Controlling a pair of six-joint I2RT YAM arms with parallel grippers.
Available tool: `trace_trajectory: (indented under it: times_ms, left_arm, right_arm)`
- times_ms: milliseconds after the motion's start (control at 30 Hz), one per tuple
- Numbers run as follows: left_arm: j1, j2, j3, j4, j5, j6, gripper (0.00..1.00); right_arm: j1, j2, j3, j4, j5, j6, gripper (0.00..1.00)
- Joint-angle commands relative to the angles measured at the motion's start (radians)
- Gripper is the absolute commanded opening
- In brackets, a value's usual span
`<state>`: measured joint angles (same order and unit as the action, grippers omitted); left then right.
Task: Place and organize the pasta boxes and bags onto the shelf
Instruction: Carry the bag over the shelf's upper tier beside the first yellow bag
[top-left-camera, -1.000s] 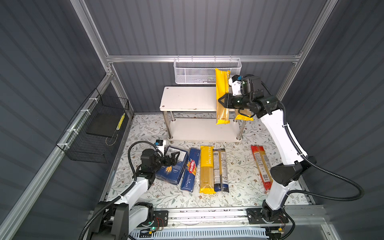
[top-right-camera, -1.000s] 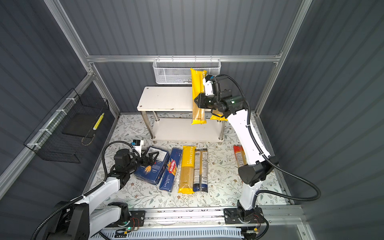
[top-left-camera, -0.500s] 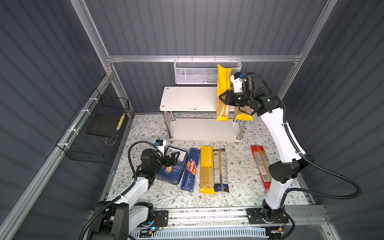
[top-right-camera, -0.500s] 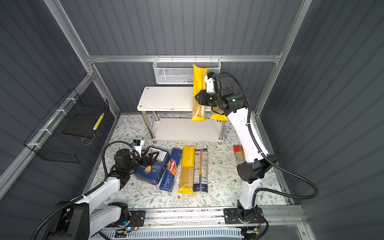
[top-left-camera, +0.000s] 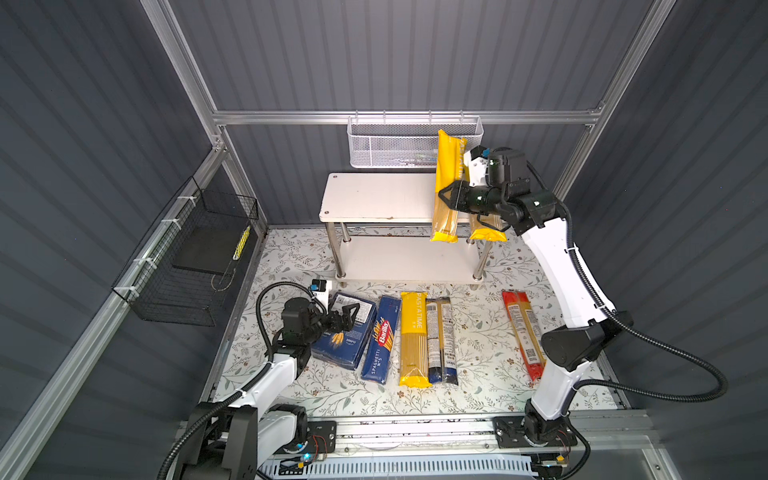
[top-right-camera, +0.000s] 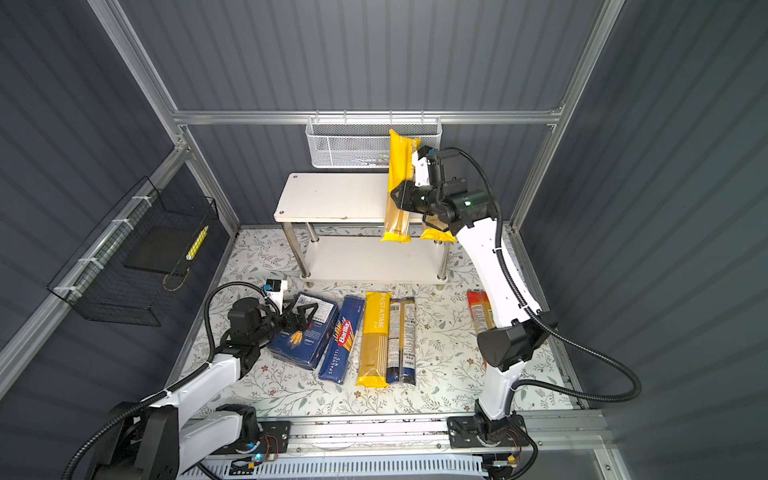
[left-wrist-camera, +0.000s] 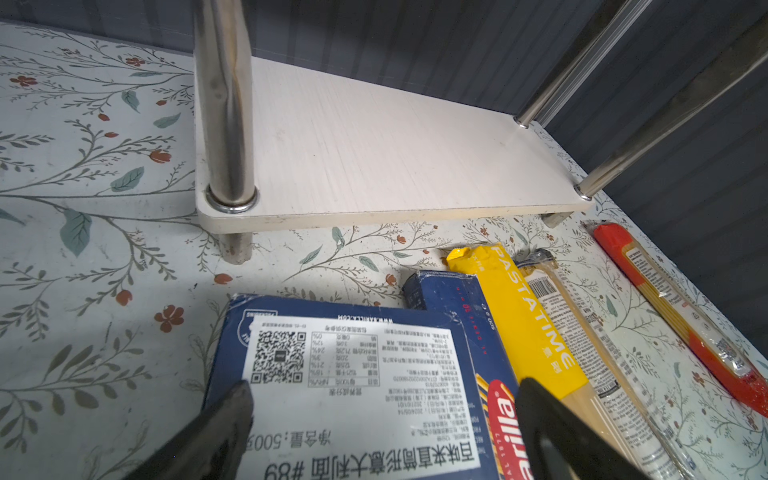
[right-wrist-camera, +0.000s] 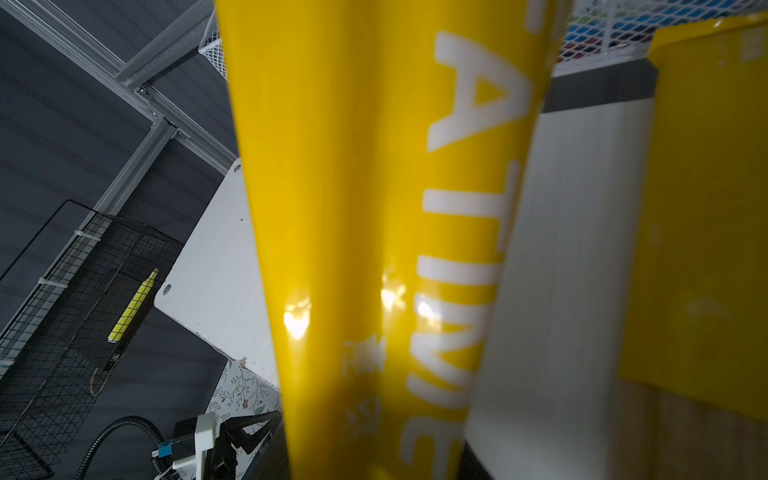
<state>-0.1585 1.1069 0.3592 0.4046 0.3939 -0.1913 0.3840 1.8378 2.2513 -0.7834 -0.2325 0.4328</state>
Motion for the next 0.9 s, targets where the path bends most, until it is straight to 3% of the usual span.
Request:
trace_trajectory:
  times_ms: [0, 167, 600, 867]
  left_arm:
    - [-0.007, 0.009, 0.020, -0.004, 0.009, 0.011, 0.99]
    - [-0.007, 0.007, 0.021, -0.003, 0.006, 0.011, 0.99]
    - [-0.007, 0.000, 0.016, -0.006, 0.005, 0.010, 0.99]
    - [-0.007, -0.004, 0.015, -0.005, 0.005, 0.011, 0.99]
  right_arm:
    - [-0.010, -0.044, -0.012, 0.117, 0.046, -0.012, 0.40]
    - [-0.012, -0.062, -0.047, 0.139, 0.040, -0.004, 0.48]
    - [-0.002, -0.100, -0.048, 0.174, -0.035, -0.011, 0.55]
    - [0.084, -0.249, -0.154, 0.067, -0.021, -0.203, 0.60]
